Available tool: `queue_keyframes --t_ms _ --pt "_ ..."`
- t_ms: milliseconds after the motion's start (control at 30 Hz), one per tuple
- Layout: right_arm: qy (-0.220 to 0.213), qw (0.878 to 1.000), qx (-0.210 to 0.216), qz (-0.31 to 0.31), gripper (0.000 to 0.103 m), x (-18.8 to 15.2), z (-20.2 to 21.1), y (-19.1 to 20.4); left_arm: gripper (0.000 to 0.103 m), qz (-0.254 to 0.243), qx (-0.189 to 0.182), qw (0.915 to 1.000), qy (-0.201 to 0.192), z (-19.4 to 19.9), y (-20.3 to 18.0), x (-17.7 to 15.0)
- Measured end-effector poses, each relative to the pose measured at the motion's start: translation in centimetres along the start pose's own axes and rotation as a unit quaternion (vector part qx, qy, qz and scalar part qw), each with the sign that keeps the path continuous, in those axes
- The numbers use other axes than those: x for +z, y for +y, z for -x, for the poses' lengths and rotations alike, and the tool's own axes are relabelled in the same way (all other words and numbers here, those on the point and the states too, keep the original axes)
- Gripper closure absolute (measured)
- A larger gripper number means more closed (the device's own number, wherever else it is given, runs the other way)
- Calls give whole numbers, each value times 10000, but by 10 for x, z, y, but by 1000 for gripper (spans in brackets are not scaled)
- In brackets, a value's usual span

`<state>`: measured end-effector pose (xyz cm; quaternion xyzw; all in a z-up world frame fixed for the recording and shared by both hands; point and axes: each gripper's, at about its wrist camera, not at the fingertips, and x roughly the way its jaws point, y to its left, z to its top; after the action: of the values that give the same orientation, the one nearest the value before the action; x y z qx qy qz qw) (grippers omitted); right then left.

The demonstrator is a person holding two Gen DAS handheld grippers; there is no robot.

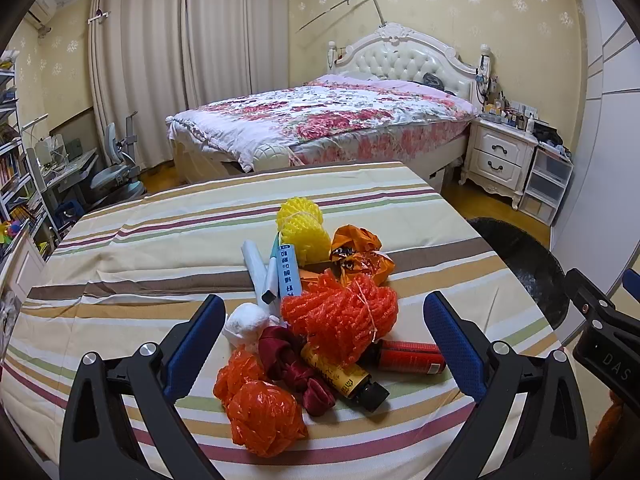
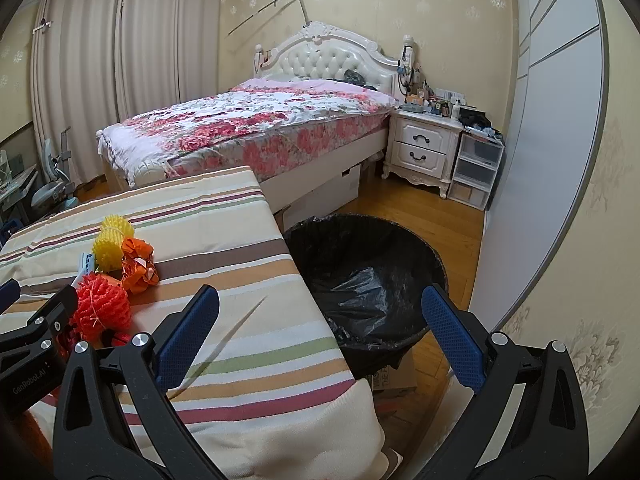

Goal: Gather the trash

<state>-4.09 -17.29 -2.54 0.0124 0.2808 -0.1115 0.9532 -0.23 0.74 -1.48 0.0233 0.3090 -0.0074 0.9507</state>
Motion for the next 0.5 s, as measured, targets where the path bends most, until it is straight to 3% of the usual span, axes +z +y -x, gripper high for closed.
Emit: queue_keyframes --t_ms 500 --pt "23 10000 12 -13 4 1 0 0 6 2 3 10000 17 -1 0 2"
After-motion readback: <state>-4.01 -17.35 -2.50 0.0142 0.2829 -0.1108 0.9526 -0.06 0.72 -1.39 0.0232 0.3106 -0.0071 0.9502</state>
